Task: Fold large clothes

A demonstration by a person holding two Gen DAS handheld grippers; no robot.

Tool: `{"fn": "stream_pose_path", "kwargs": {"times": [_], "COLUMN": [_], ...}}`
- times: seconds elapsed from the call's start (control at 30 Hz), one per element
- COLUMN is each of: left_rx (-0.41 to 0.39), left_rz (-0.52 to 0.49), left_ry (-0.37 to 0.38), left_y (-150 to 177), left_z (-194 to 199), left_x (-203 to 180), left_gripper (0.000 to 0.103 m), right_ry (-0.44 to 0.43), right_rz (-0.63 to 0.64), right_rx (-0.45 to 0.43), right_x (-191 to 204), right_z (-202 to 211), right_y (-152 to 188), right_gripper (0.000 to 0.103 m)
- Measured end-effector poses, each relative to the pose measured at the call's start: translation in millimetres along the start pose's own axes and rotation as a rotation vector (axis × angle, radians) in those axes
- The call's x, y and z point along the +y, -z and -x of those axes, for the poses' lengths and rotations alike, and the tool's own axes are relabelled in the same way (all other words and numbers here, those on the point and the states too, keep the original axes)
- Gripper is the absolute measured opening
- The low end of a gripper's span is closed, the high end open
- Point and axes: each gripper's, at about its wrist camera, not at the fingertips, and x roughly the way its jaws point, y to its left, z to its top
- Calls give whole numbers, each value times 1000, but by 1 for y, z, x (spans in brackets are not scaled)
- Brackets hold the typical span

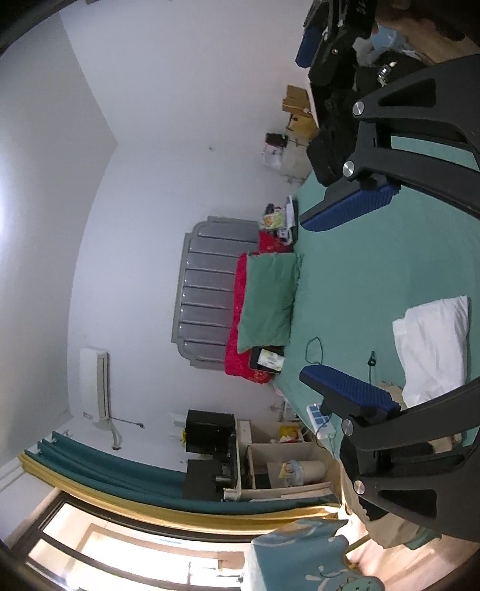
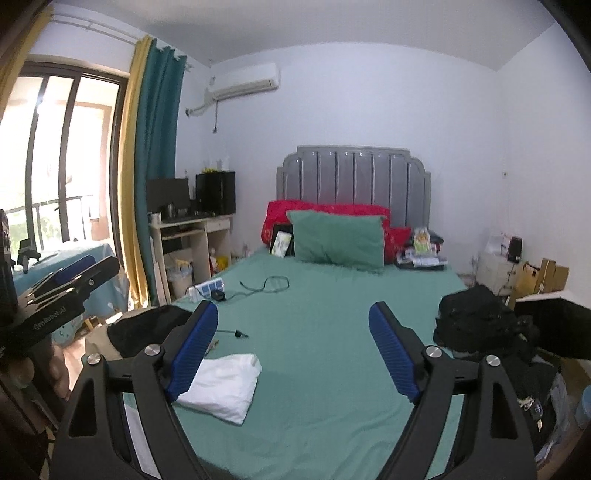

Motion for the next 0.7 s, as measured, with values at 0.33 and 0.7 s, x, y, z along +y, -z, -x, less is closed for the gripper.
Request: {"fn": "stream_pose_path", "kwargs": {"times": [0.33,0.7], "left_rx": [59,97], "left_rz": [50,44], "left_ry": [29,-2], "left_y": [7,14], "left_z": [1,-4], "left_x": [14,18], "left_gripper": [80,82], "right_ry": [-4,-9], "right_rz": [-50,-60], "right_rx": [-12,68], "right_x": [-3,-2], "right_z": [0,-15], "right_y": [1,16], "right_gripper": [101,102]}}
